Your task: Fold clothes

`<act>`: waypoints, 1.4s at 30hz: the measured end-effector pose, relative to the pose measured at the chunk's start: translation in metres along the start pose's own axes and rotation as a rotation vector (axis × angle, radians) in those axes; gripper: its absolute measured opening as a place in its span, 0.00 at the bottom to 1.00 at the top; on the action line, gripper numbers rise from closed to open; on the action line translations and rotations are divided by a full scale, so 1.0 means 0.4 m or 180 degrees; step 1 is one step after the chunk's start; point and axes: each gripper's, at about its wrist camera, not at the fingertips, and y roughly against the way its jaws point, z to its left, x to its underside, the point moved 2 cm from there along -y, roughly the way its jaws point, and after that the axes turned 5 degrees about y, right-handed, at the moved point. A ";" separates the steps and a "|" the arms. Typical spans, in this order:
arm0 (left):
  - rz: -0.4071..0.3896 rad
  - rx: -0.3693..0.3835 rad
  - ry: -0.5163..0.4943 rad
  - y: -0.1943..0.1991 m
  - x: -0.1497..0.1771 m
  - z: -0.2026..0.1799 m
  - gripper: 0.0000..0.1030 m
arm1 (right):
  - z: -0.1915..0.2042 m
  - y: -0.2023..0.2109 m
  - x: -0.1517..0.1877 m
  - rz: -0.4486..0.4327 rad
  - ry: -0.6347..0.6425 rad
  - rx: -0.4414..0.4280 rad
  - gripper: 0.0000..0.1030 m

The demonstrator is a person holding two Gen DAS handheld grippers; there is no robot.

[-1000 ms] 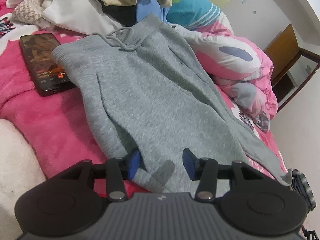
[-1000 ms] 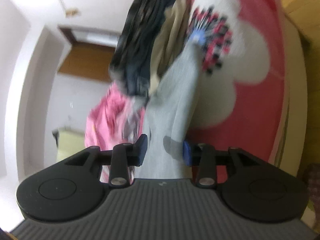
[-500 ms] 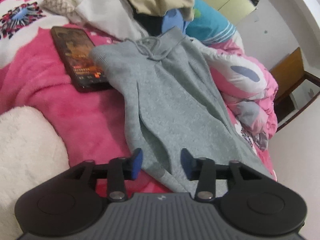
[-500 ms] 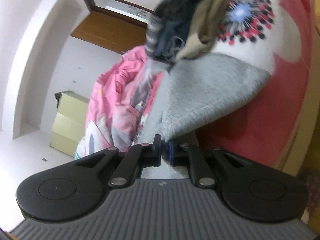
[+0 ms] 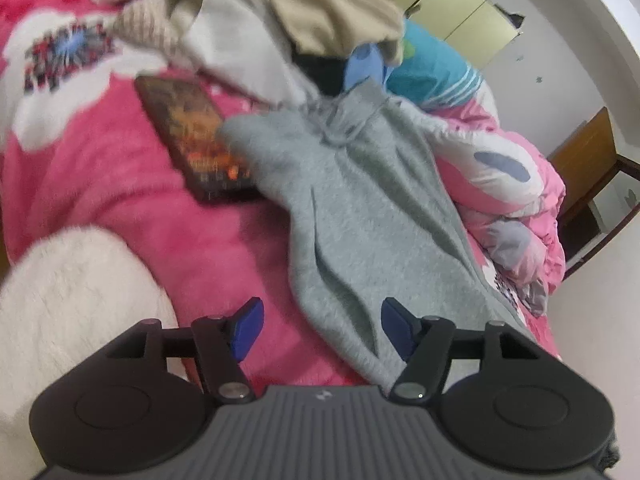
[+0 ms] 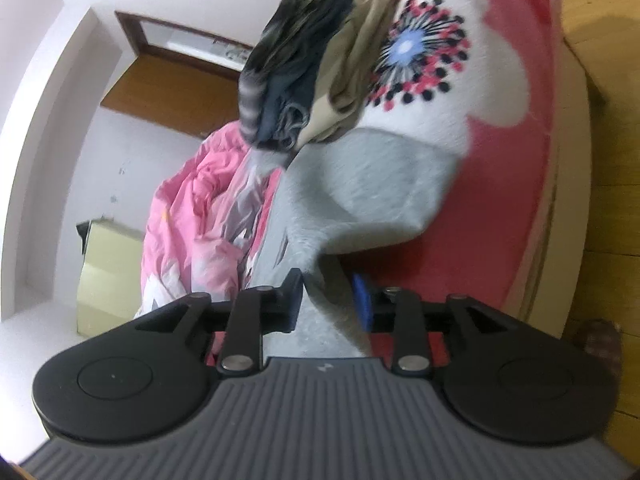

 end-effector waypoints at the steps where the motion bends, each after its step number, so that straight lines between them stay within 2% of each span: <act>1: 0.0053 0.0040 0.0033 -0.012 0.001 -0.001 0.64 | -0.004 -0.001 0.000 0.0005 -0.0018 0.0002 0.34; 4: 0.0024 0.0080 -0.0064 -0.035 0.003 -0.025 0.65 | 0.003 -0.016 0.010 0.0084 -0.0026 -0.0092 0.41; 10: -0.0014 0.0145 -0.0068 -0.072 -0.009 -0.049 0.64 | 0.028 -0.039 0.031 0.0242 0.0058 -0.0361 0.41; 11: -0.0019 0.0127 -0.0058 -0.079 -0.010 -0.051 0.62 | 0.033 -0.043 0.033 0.0260 0.0105 -0.0359 0.41; 13: -0.0018 0.0072 -0.0030 -0.094 -0.014 -0.054 0.47 | 0.039 -0.061 0.034 0.0321 0.0208 -0.0241 0.39; 14: -0.0010 0.0035 -0.0013 -0.101 -0.018 -0.055 0.29 | 0.040 -0.074 0.034 0.0377 0.0258 -0.0173 0.31; 15: -0.0002 -0.0001 0.0004 -0.109 -0.022 -0.057 0.13 | 0.042 -0.086 0.035 0.0419 0.0295 -0.0138 0.07; 16: 0.0000 -0.0004 0.0013 -0.109 -0.027 -0.060 0.13 | 0.045 -0.095 0.035 0.0447 0.0315 -0.0118 0.03; 19: -0.0114 0.0038 -0.0014 -0.077 -0.044 -0.079 0.09 | 0.068 -0.083 0.031 0.0362 0.0372 -0.0218 0.03; 24: -0.0259 0.0180 -0.0090 -0.009 -0.051 -0.113 0.09 | 0.121 0.027 -0.009 -0.0153 0.0324 -0.0834 0.03; 27: -0.0290 0.0206 -0.0125 0.014 -0.051 -0.124 0.09 | 0.087 0.035 -0.007 -0.0117 0.0240 -0.0708 0.03; 31: -0.0166 0.0039 -0.0138 -0.013 -0.037 -0.106 0.09 | 0.020 0.032 0.017 0.0014 0.0012 -0.0482 0.09; 32: -0.0158 0.0007 -0.0160 -0.015 -0.034 -0.103 0.10 | 0.007 0.037 0.023 0.0016 -0.0034 -0.0464 0.16; 33: -0.0154 -0.0015 -0.0178 -0.017 -0.034 -0.101 0.10 | -0.006 0.043 0.030 0.0018 -0.0081 -0.0447 0.31; 35: -0.0149 -0.0046 -0.0196 -0.019 -0.035 -0.099 0.10 | -0.021 0.055 0.038 -0.0014 -0.0151 -0.0506 0.55; 39: -0.0171 -0.0090 -0.0221 -0.020 -0.031 -0.099 0.10 | -0.019 0.060 0.051 0.0013 -0.0074 -0.0587 0.61; 42: -0.0214 -0.0151 -0.0300 -0.023 -0.022 -0.105 0.10 | 0.000 0.030 0.062 0.0152 0.0146 -0.0464 0.61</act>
